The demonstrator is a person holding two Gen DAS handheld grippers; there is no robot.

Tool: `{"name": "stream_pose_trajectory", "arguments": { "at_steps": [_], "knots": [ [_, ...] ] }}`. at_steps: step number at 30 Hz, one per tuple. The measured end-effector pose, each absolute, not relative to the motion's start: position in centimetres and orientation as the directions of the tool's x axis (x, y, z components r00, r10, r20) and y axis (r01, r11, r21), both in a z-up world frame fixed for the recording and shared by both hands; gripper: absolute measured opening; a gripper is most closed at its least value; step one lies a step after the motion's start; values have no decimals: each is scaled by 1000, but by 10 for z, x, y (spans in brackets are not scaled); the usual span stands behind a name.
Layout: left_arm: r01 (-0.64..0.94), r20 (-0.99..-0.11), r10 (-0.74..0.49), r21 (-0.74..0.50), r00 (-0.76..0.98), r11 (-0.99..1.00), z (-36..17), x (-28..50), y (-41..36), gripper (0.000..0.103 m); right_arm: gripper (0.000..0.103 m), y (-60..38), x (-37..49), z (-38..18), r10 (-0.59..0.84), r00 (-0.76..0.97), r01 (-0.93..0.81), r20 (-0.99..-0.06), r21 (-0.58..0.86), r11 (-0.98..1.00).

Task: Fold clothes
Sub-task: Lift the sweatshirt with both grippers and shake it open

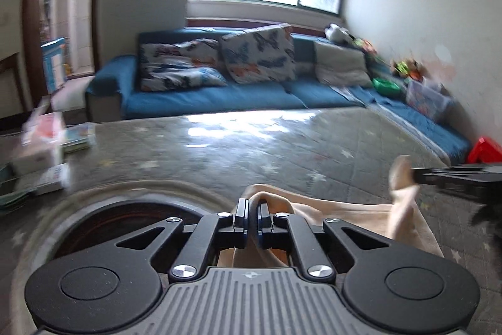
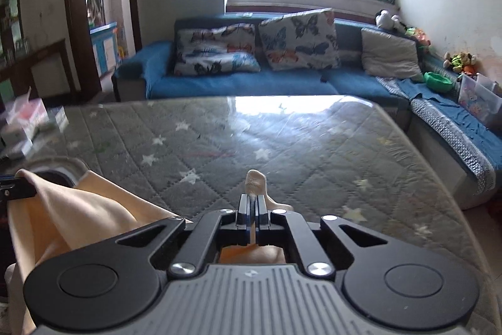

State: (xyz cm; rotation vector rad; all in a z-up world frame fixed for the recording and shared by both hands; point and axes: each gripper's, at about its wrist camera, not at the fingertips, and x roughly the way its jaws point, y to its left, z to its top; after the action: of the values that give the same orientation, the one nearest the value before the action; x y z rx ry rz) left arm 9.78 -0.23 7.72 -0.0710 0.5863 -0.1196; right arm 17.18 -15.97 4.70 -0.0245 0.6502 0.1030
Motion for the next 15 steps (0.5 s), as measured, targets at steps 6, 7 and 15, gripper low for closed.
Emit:
{"name": "stream_pose_trajectory", "arguments": {
  "at_steps": [6,7,15],
  "knots": [
    [-11,-513,-66,-147,856,989,89,35,43,5,2,-206,106,78,72,852,-56,-519,47,997],
    [-25,-511,-53,-145,858,989,90,22,50,5,2,-213,95,81,65,858,-47,-509,49,998],
    [-159,-530,45,-172,847,972,86,-63,95,5,2,-263,9,93,-14,900,54,-435,79,995]
  ]
}}
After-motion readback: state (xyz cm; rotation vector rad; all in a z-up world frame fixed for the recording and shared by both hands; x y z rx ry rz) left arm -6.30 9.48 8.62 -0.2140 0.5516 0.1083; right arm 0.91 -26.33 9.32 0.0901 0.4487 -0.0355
